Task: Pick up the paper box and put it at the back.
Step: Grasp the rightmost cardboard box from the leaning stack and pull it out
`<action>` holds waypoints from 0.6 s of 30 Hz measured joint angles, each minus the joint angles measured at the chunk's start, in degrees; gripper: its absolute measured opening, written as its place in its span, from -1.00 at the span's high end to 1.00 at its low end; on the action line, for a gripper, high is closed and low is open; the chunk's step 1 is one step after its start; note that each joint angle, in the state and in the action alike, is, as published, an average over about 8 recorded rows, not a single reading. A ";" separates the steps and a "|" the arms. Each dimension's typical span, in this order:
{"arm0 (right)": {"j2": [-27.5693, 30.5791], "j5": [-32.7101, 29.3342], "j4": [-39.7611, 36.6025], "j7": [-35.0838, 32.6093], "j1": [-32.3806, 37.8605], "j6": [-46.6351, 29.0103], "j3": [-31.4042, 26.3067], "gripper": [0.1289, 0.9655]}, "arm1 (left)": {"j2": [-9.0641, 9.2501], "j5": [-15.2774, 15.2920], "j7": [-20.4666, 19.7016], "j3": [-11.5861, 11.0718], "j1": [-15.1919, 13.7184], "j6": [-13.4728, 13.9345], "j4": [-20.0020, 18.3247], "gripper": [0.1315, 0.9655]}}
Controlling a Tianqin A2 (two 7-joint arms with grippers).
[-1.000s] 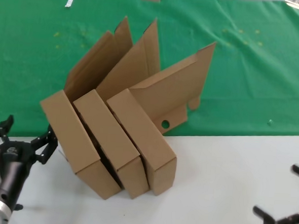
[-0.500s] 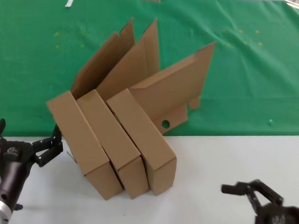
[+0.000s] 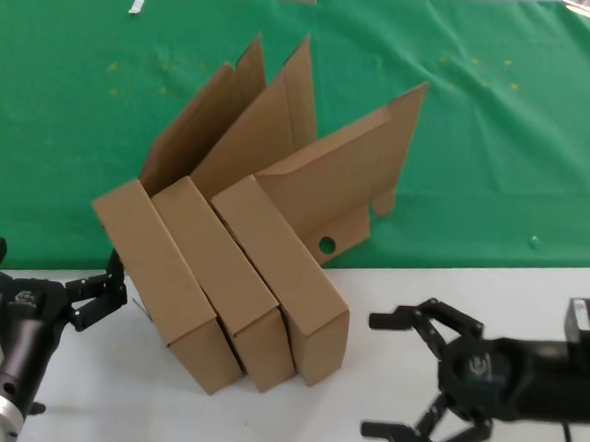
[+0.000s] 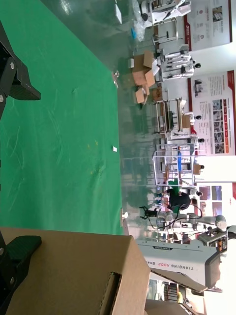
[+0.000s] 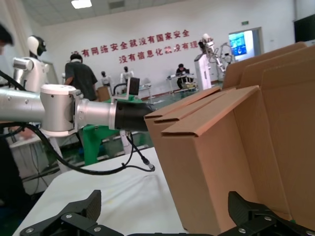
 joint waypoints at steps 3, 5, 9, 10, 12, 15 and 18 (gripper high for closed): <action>-1.81 1.83 -5.99 -2.82 4.36 -0.46 -4.64 -0.90 | 0.00 0.00 0.00 0.00 0.00 0.00 0.00 -0.96; -2.88 3.19 -9.58 -4.53 6.83 -0.62 -7.62 -0.86 | 0.00 0.00 0.00 0.00 0.00 0.00 0.00 -0.99; -4.58 5.99 -15.32 -7.23 10.58 -0.78 -13.04 -0.74 | 0.00 0.00 0.00 0.00 0.00 0.00 0.00 -1.00; -4.88 6.64 -16.38 -7.73 11.24 -0.80 -14.22 -0.70 | 0.00 0.00 0.00 0.00 0.00 0.00 0.00 -1.00; -5.39 7.87 -18.29 -8.66 12.38 -0.83 -16.49 -0.64 | 0.00 0.00 0.00 0.00 0.00 0.00 0.00 -1.00; -5.99 9.28 -20.66 -9.78 13.66 -0.85 -19.18 -0.53 | 0.00 0.00 0.00 0.00 0.00 0.00 0.00 -1.00; -6.48 10.31 -22.63 -10.70 14.64 -0.86 -21.08 -0.38 | 0.00 0.00 0.00 0.00 0.00 0.00 0.00 -1.00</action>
